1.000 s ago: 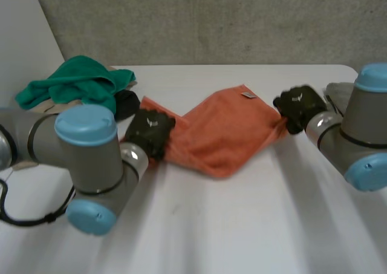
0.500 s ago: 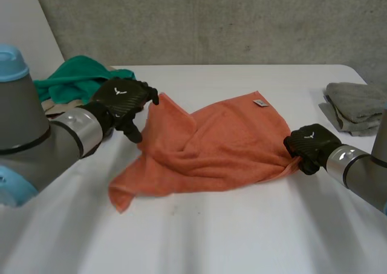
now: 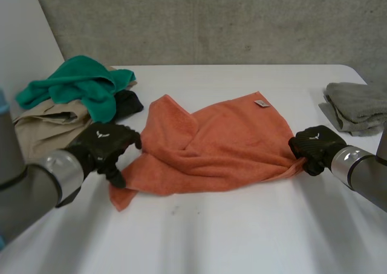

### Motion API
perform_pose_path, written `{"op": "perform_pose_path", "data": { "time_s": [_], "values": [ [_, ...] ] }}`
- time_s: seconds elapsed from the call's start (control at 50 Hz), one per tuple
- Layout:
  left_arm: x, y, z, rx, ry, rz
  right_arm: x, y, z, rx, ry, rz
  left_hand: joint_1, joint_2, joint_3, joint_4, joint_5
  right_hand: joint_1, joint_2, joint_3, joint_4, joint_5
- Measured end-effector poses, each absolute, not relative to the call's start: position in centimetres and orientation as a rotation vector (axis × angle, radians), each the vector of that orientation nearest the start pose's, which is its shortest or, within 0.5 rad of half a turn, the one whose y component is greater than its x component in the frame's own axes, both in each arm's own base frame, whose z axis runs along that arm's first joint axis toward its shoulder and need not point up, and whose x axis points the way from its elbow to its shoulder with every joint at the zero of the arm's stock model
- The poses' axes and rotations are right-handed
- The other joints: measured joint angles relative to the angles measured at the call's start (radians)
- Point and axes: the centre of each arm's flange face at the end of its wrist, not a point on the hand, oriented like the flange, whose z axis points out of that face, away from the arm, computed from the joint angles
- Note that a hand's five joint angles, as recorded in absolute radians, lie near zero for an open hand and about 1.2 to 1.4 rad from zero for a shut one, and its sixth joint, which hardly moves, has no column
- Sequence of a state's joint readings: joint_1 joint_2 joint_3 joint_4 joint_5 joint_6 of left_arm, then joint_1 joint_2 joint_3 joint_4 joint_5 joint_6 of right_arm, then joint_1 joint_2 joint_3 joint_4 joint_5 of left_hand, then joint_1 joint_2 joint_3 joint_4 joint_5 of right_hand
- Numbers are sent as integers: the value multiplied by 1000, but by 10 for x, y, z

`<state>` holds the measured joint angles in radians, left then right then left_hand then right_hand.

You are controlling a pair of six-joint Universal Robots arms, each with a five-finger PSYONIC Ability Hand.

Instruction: Fold the laundry.

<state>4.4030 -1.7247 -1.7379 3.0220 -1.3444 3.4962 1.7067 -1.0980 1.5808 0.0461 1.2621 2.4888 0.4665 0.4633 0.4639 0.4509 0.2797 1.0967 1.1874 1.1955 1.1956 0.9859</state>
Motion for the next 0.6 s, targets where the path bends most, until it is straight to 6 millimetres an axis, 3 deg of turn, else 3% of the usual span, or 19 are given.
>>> {"op": "perform_pose_path", "data": {
  "time_s": [0.18, 0.42, 0.48, 0.5, 0.54, 0.6],
  "values": [
    [-219, -217, 185, 1032, 2511, -1802, 203, -307, 151, -1253, 2387, -1590, 0, 0, 0, 0, 0, 0, 0, 0, 0, 0],
    [-227, -232, 144, 1070, 2584, -1693, 202, -304, 149, -1241, 2399, -1569, 126, 120, 120, 136, 133, 0, 0, 0, 0, 0],
    [-228, -238, 137, 1078, 2582, -1683, 201, -303, 149, -1240, 2402, -1568, 407, 384, 381, 397, 389, 0, 0, 0, 0, 0],
    [-228, -239, 136, 1079, 2579, -1682, 201, -303, 149, -1240, 2402, -1568, 407, 384, 381, 397, 389, 0, 0, 0, 0, 0],
    [-229, -243, 134, 1083, 2555, -1690, 201, -304, 151, -1240, 2403, -1575, 657, 657, 654, 667, 657, 0, 0, 0, 0, 0],
    [-228, -248, 138, 1078, 2501, -1715, 200, -304, 160, -1242, 2399, -1604, 669, 715, 711, 734, 702, 0, 0, 0, 0, 0]
  ]
}}
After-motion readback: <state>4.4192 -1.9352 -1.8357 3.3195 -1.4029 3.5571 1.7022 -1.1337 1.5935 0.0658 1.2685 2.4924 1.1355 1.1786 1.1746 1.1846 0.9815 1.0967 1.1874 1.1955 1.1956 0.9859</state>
